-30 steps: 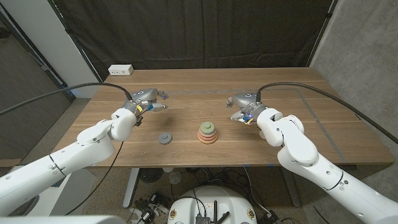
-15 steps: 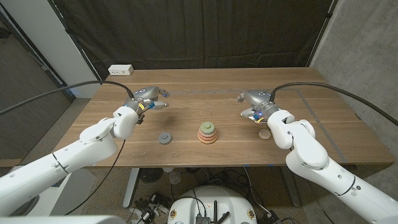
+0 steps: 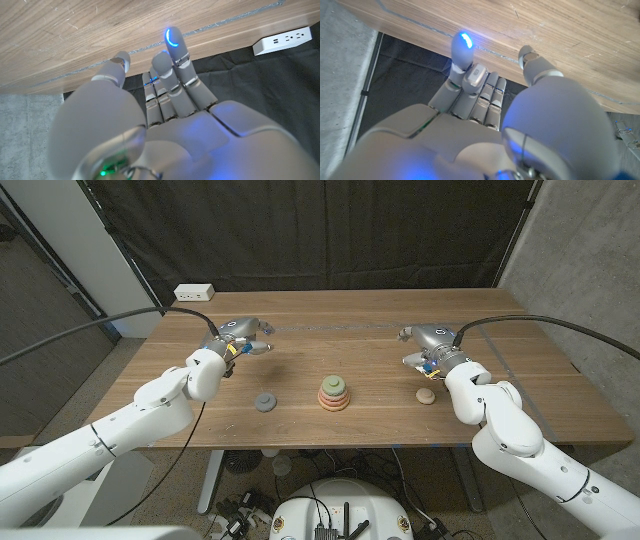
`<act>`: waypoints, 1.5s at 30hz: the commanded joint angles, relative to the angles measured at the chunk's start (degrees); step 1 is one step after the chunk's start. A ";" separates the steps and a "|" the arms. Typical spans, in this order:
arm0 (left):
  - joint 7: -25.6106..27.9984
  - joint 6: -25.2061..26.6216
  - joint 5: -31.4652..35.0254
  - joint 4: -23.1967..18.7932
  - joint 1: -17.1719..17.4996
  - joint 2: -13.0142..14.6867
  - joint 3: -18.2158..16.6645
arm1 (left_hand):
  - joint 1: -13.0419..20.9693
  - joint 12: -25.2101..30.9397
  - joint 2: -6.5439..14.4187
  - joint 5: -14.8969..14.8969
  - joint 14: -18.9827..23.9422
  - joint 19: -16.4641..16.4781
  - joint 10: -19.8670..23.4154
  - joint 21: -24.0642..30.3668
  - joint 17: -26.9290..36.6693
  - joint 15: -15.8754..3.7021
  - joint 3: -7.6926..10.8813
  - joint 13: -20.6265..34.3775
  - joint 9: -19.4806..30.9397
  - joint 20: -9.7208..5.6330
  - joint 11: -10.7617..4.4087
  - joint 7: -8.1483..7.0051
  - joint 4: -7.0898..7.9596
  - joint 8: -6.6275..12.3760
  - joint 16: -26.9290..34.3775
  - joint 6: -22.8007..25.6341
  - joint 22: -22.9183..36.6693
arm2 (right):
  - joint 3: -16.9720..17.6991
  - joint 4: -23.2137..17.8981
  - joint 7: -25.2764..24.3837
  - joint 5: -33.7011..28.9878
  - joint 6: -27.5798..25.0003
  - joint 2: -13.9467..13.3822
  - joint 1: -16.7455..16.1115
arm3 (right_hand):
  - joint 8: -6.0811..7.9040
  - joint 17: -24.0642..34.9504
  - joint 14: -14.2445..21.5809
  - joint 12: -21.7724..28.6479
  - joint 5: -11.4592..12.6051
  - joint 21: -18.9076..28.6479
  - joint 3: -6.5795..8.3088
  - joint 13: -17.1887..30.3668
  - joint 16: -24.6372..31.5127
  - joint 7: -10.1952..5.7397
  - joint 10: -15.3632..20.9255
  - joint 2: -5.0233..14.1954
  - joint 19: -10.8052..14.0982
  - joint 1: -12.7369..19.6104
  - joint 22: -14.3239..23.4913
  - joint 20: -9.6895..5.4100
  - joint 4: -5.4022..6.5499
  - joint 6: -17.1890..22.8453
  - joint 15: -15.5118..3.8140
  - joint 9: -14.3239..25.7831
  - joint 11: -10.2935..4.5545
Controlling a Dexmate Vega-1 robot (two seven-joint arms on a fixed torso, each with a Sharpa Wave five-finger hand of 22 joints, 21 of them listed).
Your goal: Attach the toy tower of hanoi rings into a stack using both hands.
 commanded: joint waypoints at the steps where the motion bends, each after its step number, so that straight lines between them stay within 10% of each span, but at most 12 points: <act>1: -1.96 1.91 1.80 -0.35 -2.23 -1.35 2.14 | -0.29 -0.03 -0.03 0.13 -0.08 -0.18 -0.52 0.05 -0.04 -0.08 0.25 0.08 0.31 -4.89 -0.06 0.16 0.06 -0.05 0.07 -0.46 0.16 | -0.24 1.47 -6.08 3.35 -3.60 -2.45 -0.51 | -0.07 0.14 0.69 0.17 0.10 0.37 0.35 0.27 -0.04 0.06 0.06 -0.19 0.02 0.42 0.12 -1.33 0.13 0.14 -2.64 0.15 -0.03; 30: -16.29 7.88 5.91 -7.35 -6.17 2.89 5.07 | -0.11 -0.60 -1.28 -0.22 -1.90 -1.38 -5.25 -0.28 -1.76 -0.08 -0.48 -0.13 0.11 -4.97 0.36 0.56 -0.27 -0.95 -1.08 -4.75 0.30 | -2.34 1.42 -14.30 11.07 -5.61 -7.42 -0.66 | -0.02 0.06 0.63 0.34 0.21 0.71 0.58 0.31 -0.35 -0.09 0.88 0.24 -0.31 0.32 -0.23 -1.30 0.46 0.66 -2.61 -0.17 -0.12; 45: -15.56 2.49 -1.57 -10.40 -0.04 9.02 -2.15 | 1.62 -0.05 -1.78 -0.58 -1.39 -1.68 -5.35 0.16 -2.54 -0.07 -1.14 -0.21 -0.12 -4.98 0.25 0.48 -0.25 -0.46 -0.50 -4.86 0.47 | -5.25 1.24 -14.86 11.29 -6.32 -8.01 1.77 | 0.13 0.06 0.51 0.42 0.39 0.98 0.71 0.30 -0.48 -0.48 1.48 0.54 -0.45 0.16 -0.42 -1.30 0.49 1.41 -2.62 -0.42 -0.05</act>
